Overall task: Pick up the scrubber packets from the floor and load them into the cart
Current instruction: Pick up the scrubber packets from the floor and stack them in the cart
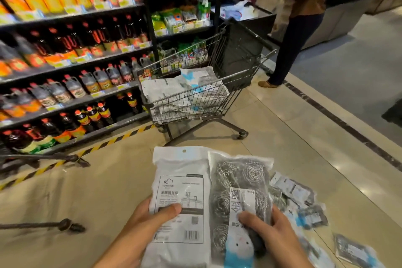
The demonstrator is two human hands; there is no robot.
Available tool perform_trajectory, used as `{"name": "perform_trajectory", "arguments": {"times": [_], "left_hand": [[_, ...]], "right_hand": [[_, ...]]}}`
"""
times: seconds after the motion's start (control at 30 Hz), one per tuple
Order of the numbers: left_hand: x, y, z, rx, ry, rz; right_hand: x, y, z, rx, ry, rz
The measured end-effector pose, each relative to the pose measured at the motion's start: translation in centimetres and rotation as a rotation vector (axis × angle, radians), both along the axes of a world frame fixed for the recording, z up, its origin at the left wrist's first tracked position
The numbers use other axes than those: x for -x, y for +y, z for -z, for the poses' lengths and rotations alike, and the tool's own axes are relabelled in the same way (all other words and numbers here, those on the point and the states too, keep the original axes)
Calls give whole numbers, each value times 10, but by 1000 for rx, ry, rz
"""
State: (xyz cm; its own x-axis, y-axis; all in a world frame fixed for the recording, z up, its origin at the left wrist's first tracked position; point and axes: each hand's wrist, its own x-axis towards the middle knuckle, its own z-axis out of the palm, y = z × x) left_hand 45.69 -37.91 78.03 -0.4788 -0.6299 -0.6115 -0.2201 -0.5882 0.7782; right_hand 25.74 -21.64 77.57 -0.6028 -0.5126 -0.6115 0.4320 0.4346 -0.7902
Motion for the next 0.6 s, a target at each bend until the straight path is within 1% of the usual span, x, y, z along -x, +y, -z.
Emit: {"name": "perform_trajectory", "arguments": {"times": [0.13,0.27,0.47,0.6], "left_hand": [[3,-39,1,-1,23,24],[23,-76,5,20,7,48],[73,-155,11,4,71,0],[117,-215,8,18,57,-20]], "right_hand": [[9,-41,-5,0,1,0],[29,-80,-5,14,-29,-3],[79,-161,2,73,-88,5],[121,-220,7,108,-113,7]]}}
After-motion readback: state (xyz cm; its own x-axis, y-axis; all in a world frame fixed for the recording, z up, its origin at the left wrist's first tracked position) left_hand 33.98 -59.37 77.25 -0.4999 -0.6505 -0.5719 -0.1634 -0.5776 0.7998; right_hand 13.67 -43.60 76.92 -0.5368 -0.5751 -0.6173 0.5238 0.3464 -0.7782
